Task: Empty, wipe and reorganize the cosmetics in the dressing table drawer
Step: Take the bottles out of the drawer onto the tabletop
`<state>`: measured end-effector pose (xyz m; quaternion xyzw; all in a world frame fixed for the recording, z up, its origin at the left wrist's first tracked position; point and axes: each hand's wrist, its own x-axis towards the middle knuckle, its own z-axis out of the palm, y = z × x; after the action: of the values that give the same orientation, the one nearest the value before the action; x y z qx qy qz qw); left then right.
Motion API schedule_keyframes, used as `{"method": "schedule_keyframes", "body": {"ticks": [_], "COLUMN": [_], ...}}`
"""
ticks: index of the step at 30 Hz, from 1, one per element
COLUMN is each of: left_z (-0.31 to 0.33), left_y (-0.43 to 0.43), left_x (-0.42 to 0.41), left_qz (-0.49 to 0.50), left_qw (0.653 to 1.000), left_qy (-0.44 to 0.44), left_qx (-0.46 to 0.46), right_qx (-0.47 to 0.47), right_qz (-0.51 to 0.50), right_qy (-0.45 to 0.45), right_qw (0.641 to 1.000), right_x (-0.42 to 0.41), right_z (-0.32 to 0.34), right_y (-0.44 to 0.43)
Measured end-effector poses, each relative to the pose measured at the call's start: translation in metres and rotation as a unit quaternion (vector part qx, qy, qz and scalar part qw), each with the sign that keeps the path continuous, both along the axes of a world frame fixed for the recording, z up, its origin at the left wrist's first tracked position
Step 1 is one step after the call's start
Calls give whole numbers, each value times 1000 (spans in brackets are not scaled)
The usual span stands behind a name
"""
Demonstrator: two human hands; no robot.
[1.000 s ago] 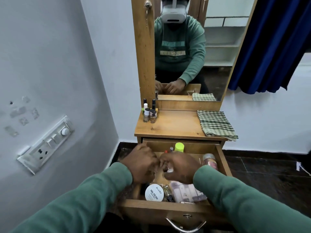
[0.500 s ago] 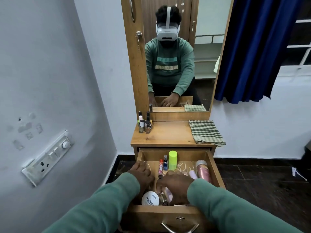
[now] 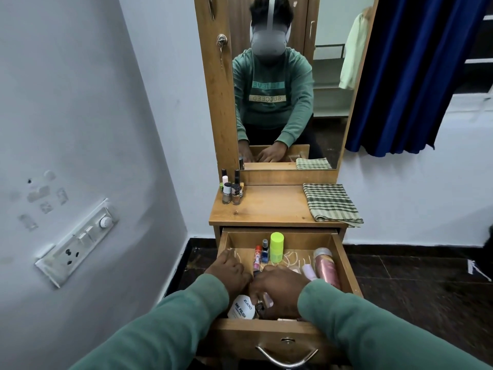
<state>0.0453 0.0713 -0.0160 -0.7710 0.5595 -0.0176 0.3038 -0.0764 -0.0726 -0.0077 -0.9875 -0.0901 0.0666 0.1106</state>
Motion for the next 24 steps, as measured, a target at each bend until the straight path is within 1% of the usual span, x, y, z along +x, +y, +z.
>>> {"method": "schedule_keyframes", "body": {"ticks": [8,16,20,24], "left_z": [11,27,30,33], "left_y": [-1,-5,0,0], "left_x": [3,6,8,6], "left_qz": [3,17,15,37], "left_qw": [999,996,994,992], "left_qy": [23,91,108,120], "left_qx": [-39,-6,-10,-24], "right_qx": [-51,-115,-79,21], "right_qz": [-5,0,-25,-83], "right_qy": [-12,-14,-16,-23], "right_qw": [999,993,996,996], "right_x": [4,13,12,9], "right_z": [-4,-5,-5,-1], "right_y": [-1,5,2,-6]}}
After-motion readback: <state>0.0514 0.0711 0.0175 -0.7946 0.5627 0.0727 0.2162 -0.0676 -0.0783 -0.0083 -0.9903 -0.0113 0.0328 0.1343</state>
